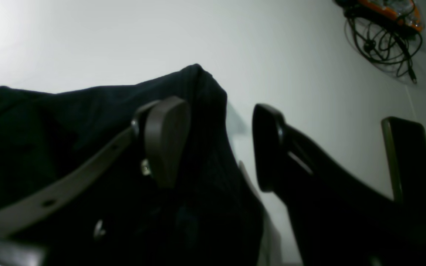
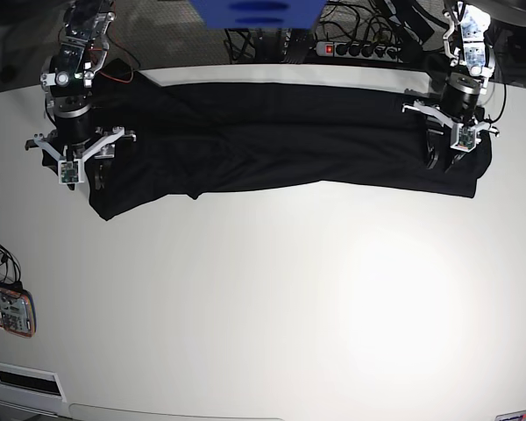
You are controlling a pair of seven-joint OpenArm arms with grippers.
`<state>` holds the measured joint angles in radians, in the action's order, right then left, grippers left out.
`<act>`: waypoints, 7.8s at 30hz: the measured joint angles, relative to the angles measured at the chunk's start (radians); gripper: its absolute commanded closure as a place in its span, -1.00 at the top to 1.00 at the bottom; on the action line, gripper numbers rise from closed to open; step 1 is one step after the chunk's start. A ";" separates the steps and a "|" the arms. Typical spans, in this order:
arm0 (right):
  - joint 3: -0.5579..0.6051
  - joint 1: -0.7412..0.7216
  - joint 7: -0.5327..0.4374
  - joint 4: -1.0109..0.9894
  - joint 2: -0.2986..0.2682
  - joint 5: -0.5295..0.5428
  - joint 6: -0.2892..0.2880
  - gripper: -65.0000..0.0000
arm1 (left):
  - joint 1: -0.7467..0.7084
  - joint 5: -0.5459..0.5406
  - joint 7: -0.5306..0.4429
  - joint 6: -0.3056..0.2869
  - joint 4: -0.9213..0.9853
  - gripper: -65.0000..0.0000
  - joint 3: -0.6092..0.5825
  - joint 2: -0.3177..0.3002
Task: Fold the T-shirt properly
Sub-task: 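Grasp both ends of the black strip with both grippers, then pull the strip ends apart with both grippers to straighten it, then carry the strip end with the left gripper toward the right gripper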
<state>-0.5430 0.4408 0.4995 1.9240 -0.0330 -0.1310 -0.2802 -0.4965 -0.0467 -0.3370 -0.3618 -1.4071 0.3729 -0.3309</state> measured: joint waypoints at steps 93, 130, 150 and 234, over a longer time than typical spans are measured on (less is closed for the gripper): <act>0.188 -0.209 -0.047 0.022 -0.037 0.104 0.010 -0.08 | 0.180 0.007 -0.284 0.001 0.162 -0.49 0.064 -0.024; 0.264 -0.008 -0.180 0.023 -0.031 0.089 0.005 -0.08 | 0.064 -0.808 0.548 -0.135 0.107 0.19 0.150 -0.287; 0.264 -0.005 -0.184 0.022 -0.031 0.089 0.008 -0.08 | 0.197 -0.710 0.477 -0.168 0.256 0.19 0.024 -0.177; 0.081 -0.096 0.302 0.016 -0.032 0.417 0.010 0.03 | 0.079 -0.276 0.449 -0.155 -0.443 0.79 -0.118 0.037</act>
<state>-0.4618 0.3447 0.8017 1.9396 -0.0647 0.2863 -0.2707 -0.4179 -0.3225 0.1116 -0.5171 -1.8503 0.2546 -0.2939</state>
